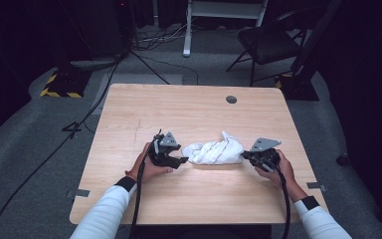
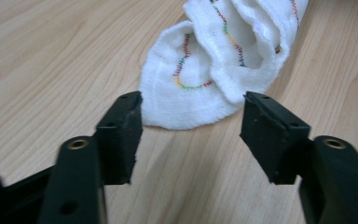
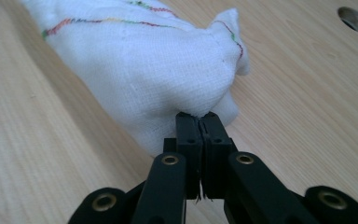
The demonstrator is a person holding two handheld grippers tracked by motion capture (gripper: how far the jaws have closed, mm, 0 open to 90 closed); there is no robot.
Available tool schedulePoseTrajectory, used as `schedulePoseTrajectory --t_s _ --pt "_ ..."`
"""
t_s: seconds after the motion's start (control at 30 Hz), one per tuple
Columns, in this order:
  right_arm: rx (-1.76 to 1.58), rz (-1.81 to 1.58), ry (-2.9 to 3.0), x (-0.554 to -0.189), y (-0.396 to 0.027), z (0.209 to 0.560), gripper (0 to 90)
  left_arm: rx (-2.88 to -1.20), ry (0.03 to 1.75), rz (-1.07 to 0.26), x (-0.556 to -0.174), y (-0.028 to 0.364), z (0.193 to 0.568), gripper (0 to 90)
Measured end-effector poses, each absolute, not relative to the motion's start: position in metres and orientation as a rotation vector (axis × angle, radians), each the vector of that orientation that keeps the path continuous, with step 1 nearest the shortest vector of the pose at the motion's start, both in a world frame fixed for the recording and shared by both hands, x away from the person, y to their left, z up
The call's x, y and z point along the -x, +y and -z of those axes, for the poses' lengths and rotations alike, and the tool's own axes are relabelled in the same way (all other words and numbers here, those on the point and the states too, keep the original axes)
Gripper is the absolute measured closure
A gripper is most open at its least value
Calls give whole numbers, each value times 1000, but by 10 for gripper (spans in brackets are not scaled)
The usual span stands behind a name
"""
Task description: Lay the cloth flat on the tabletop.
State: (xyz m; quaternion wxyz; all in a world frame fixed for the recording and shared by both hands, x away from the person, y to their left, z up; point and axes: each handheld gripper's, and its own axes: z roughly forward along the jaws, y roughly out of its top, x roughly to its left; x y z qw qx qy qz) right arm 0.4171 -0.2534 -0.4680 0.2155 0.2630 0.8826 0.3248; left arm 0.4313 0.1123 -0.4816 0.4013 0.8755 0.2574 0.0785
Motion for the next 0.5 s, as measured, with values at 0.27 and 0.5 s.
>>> schedulePoseTrajectory --t_s 0.27,0.5 --pt "-776 -951 2406 -418 -255 462 763 -2204 662 -157 -447 100 484 438" --pt "-767 -1047 2362 -412 -251 443 608 -2229 713 -161 -455 99 491 417"
